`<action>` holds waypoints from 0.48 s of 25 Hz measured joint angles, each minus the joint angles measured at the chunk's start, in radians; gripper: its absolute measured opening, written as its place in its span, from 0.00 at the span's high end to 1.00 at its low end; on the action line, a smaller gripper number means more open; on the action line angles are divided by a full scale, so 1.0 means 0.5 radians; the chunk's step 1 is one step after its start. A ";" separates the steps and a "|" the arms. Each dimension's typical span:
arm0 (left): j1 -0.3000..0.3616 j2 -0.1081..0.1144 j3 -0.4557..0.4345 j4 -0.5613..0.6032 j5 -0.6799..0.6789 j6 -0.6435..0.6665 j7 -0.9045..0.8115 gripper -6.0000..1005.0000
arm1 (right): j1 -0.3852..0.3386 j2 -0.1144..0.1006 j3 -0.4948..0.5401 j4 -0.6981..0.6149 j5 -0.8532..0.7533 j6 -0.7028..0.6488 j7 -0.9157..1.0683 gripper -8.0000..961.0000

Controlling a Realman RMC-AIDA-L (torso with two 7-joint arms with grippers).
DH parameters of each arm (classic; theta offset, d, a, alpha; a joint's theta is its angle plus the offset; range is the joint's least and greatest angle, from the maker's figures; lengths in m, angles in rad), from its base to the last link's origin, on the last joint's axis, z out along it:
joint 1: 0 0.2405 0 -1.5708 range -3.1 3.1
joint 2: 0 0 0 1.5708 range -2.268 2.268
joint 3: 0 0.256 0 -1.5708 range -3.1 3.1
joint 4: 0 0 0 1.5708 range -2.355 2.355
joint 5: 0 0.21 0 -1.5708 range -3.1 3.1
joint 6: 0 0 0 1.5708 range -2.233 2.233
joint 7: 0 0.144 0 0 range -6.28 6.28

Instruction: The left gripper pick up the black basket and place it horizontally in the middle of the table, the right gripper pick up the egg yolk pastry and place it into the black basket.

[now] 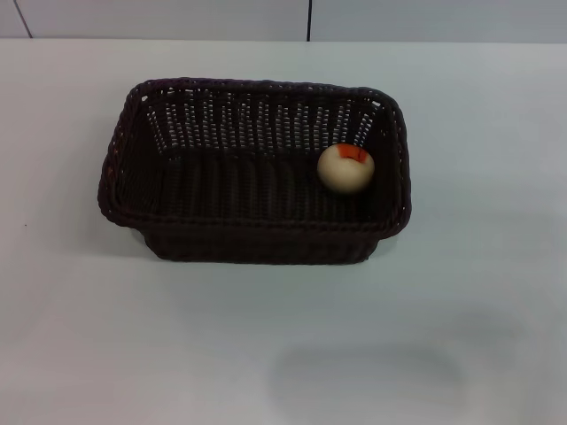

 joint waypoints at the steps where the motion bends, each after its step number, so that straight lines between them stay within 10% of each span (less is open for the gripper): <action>1: 0.000 0.000 0.000 0.000 0.000 -0.002 0.000 0.33 | 0.000 0.000 0.000 0.001 -0.001 0.000 0.000 0.45; 12: 0.000 -0.003 0.004 0.018 0.000 -0.007 0.001 0.33 | 0.007 0.003 0.000 -0.003 -0.002 0.005 0.000 0.45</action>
